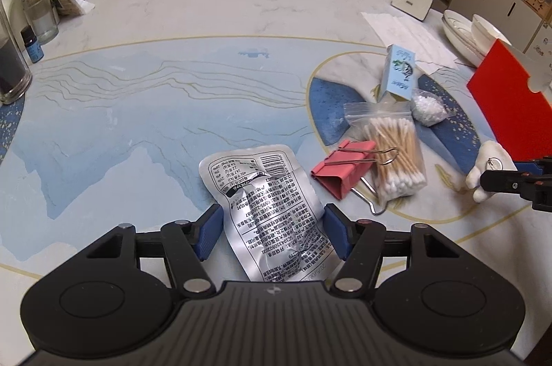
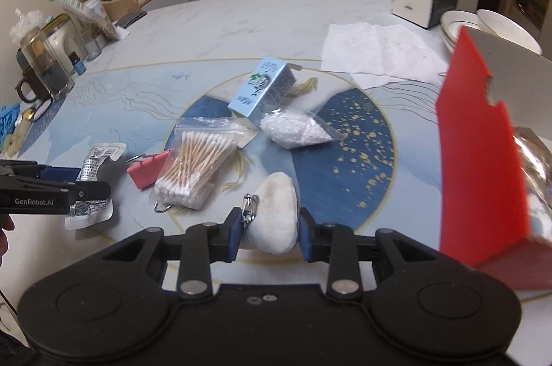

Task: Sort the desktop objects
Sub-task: 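Carry the blister pack and plush toy with both tools over the red box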

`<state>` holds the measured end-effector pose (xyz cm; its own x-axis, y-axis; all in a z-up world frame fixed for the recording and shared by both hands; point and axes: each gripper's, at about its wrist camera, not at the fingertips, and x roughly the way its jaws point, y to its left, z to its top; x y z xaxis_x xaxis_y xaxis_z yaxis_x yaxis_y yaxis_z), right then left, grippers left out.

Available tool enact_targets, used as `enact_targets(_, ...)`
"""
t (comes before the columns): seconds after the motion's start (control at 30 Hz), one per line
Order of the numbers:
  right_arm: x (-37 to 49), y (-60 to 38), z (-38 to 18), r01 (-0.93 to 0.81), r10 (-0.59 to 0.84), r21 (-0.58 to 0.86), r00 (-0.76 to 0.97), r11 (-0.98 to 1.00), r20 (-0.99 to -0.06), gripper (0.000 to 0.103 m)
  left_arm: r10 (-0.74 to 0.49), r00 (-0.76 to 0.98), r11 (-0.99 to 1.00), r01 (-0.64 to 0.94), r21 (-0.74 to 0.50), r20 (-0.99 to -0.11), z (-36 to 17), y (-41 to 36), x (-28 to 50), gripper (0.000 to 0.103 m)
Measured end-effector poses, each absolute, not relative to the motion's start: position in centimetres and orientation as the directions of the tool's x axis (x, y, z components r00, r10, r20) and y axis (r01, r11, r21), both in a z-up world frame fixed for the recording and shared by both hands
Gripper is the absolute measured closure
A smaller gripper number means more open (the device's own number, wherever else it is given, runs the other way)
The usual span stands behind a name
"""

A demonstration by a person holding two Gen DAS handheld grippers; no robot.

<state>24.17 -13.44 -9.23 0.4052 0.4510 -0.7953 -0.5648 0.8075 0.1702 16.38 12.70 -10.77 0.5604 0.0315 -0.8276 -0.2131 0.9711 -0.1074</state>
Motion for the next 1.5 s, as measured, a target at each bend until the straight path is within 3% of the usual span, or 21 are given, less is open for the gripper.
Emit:
enact_targets(0.73, 24.1, -20.3, -3.3, -0.483, 0.455, 0.191, 0.518, 0.855, -0.725, 0.071, -0.086, 0.657, 0.993, -0.004, -0.119, -0.749, -3.6, 5.5, 18.0, 0.04)
enact_targets(1.5, 26.2, -32.1, -0.8, -0.356, 0.377, 0.174, 0.65, 0.918, -0.66, 0.071, -0.268, 0.691, 0.956, 0.277, -0.096, -0.671, 0.4, -10.0, 24.1, 0.04)
